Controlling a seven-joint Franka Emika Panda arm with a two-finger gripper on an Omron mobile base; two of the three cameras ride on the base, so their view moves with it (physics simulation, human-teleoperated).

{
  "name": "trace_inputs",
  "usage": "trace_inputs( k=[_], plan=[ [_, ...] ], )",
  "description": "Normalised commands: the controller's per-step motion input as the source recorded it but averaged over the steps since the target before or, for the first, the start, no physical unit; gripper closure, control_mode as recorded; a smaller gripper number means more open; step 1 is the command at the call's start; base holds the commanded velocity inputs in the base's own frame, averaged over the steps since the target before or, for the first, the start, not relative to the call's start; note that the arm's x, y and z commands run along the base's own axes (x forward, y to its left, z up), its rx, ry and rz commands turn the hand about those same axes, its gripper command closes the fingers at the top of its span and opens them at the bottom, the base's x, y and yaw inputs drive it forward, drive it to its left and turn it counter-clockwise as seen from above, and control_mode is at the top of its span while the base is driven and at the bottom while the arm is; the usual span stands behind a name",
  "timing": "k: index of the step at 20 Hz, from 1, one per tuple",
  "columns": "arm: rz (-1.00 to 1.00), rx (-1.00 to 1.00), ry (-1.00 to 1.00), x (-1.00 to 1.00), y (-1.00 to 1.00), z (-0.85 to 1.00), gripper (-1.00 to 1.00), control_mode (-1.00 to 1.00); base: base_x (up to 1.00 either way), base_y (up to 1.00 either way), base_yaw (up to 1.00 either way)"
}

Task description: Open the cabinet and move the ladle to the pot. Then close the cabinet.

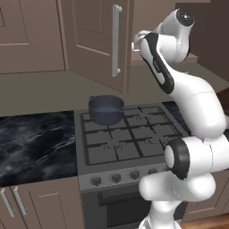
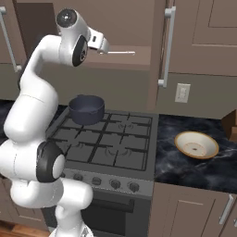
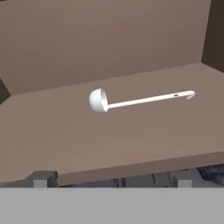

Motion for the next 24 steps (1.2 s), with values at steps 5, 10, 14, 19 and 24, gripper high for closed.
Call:
trace_inputs(
  k=[5, 10, 14, 19, 24],
  plan=[
    [0.02, 0.0, 0.01, 0.31, 0.0, -0.29, -1.0, -1.0, 0.0, 0.0, 0.0],
    [0.05, 0.0, 0.0, 0.34, 0.05, -0.42, -1.0, -1.0, 0.0, 0.0, 0.0],
    [0.05, 0.0, -0.03, 0.48, 0.15, -0.11, -1.0, -1.0, 0.0, 0.0, 0.0],
    [0.01, 0.0, 0.0, 0.64, 0.16, 0.0, -1.0, -1.0, 0.0, 0.0, 0.0],
    [0.0, -0.02, 0.0, 0.82, 0.03, 0.0, -1.0, -1.0, 0.0, 0.0, 0.0]
  ],
)
